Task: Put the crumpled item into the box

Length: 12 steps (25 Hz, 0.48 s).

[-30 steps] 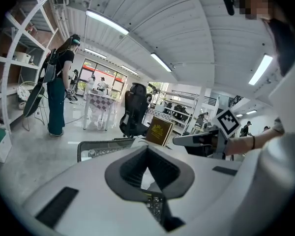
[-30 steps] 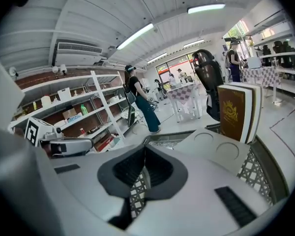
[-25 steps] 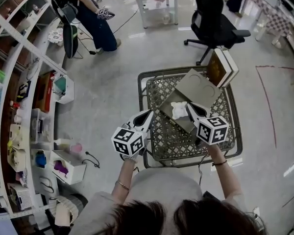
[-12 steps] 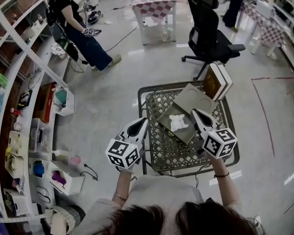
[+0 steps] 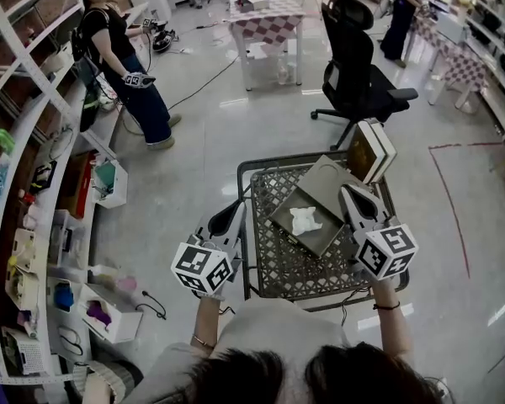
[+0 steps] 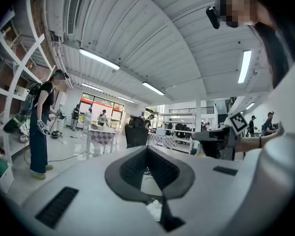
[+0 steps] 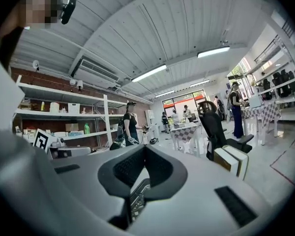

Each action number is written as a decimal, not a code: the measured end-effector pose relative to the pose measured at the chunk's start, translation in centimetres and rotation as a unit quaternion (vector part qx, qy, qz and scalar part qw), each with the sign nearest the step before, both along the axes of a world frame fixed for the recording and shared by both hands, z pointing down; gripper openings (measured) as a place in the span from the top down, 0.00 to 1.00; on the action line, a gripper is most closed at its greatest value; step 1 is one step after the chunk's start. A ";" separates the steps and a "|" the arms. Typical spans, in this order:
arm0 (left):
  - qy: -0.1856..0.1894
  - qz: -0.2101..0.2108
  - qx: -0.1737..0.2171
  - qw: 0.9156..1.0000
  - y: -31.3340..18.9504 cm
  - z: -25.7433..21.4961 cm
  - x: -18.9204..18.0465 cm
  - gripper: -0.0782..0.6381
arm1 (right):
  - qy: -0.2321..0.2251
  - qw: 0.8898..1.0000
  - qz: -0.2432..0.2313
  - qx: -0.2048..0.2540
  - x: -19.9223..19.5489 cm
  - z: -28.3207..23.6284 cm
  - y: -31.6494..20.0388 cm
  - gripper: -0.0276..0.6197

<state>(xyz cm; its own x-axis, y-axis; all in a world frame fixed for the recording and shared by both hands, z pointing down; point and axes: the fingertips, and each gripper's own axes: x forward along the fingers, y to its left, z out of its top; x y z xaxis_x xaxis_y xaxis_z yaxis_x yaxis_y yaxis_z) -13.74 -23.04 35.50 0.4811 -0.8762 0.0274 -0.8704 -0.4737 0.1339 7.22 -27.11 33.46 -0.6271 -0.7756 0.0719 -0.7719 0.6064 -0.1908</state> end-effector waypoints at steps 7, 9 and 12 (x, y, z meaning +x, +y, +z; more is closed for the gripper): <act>-0.006 -0.015 0.023 1.000 -0.1 -1.6 -1.3 0.87 | 0.019 0.999 0.013 0.022 0.4 -0.6 -0.1 0.92; -0.006 -0.017 0.024 1.000 -0.1 -1.7 -1.4 0.87 | 0.019 0.999 0.013 0.022 0.4 -0.5 -0.1 0.92; -0.005 -0.017 0.026 1.000 -0.2 -1.7 -1.4 0.87 | 0.019 0.999 0.012 0.022 0.4 -0.4 -0.3 0.92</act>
<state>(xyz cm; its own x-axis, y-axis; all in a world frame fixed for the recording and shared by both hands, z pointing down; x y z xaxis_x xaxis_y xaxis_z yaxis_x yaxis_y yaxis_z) -15.10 -23.27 33.77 0.4503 -0.8928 -0.0134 -0.8876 -0.4492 0.1022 7.62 -27.44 33.06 -0.6051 -0.7939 0.0602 -0.7930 0.5942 -0.1345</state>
